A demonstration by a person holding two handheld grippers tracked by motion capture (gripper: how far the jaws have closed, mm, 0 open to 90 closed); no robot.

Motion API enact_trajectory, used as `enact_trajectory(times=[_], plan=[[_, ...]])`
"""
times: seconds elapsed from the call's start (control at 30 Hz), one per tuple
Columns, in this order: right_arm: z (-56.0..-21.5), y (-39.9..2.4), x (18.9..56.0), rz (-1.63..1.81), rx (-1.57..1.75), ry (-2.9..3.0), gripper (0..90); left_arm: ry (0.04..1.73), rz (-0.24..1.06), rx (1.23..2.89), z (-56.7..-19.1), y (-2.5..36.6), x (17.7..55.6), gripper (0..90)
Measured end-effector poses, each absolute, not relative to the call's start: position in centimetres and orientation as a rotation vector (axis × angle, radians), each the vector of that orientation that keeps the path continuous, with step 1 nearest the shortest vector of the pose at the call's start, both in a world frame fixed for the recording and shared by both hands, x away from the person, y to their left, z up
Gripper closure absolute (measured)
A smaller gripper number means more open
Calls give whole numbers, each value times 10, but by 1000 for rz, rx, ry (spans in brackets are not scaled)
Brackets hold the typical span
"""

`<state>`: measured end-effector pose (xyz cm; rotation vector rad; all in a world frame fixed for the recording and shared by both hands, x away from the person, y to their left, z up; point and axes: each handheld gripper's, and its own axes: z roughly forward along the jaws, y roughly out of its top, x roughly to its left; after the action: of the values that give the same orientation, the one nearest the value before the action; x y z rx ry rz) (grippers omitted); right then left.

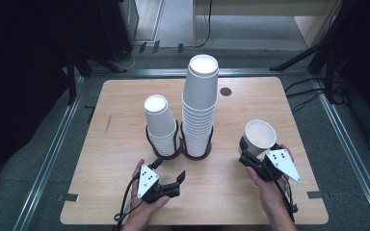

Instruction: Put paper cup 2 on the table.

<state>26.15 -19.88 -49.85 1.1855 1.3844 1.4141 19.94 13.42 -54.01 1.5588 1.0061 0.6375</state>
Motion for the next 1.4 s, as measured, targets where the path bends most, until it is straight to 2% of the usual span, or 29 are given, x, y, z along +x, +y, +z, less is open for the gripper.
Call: enact_trajectory(times=[0.47,1.4], plan=[[-498,-198,297,1355,1153,1372,139,1049,659,1525,-539,151,200,93],[-505,-200,355,1287,1219,1356,138,1062,657,1532,-541,151,201,94]])
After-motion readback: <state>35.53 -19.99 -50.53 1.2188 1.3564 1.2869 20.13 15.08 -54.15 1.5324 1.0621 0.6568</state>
